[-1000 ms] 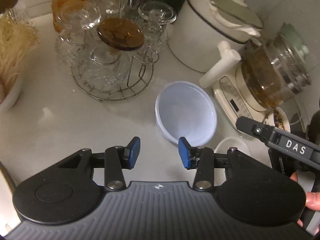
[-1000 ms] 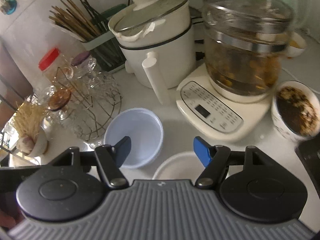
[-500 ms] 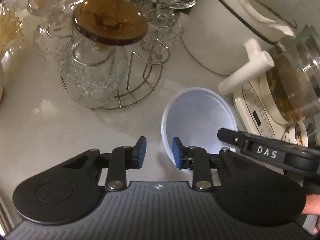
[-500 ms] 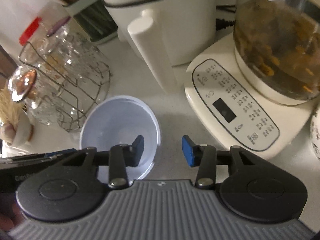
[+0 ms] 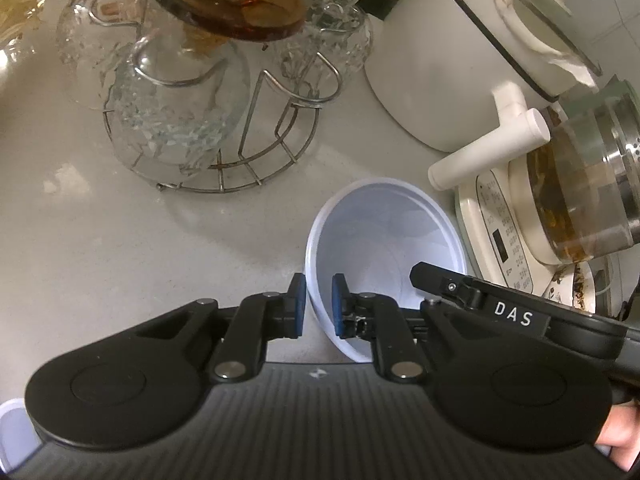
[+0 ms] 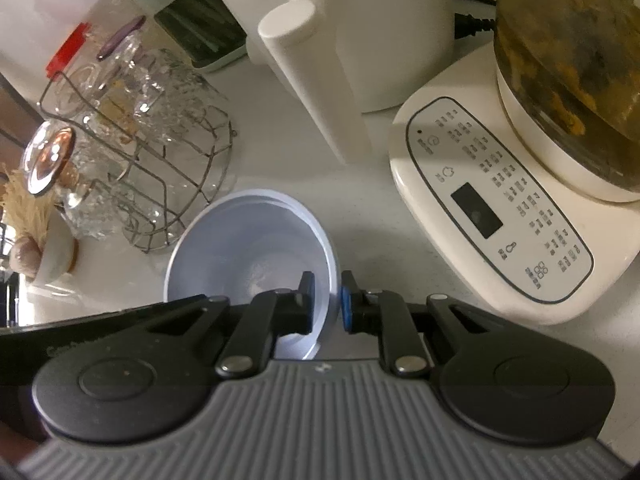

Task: Organize plates and bowls
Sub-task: 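Close both grippers on the rim of the second plastic bowl, then lift the second plastic bowl and carry it over the first plastic bowl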

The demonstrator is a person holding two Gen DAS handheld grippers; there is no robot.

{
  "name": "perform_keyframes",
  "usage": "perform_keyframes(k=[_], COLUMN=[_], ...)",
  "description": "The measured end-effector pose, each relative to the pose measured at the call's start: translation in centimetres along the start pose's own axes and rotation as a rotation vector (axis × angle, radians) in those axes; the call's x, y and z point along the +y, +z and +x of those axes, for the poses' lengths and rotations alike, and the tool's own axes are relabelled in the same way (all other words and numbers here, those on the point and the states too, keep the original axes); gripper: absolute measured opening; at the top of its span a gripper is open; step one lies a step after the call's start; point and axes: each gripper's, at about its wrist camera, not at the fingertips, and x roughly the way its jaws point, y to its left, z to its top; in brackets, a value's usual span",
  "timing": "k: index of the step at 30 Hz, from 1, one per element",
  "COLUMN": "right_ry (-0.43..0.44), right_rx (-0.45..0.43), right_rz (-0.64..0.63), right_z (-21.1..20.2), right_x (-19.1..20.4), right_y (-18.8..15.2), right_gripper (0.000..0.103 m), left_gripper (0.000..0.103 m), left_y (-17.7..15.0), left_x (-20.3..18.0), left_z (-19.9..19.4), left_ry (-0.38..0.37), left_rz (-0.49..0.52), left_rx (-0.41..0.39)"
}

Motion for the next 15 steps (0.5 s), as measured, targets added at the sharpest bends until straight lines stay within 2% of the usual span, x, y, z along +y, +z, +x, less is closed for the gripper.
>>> perform_keyframes(k=[15], right_ry=[0.042], right_rx=[-0.073], right_rz=[0.004], right_z=[-4.8], right_x=[2.3], right_y=[-1.2], right_gripper=[0.015], left_gripper=[0.016], left_y=[-1.1], left_x=[-0.4], left_z=[-6.3], left_ry=[-0.008], left_rz=[0.023], left_rx=[-0.062])
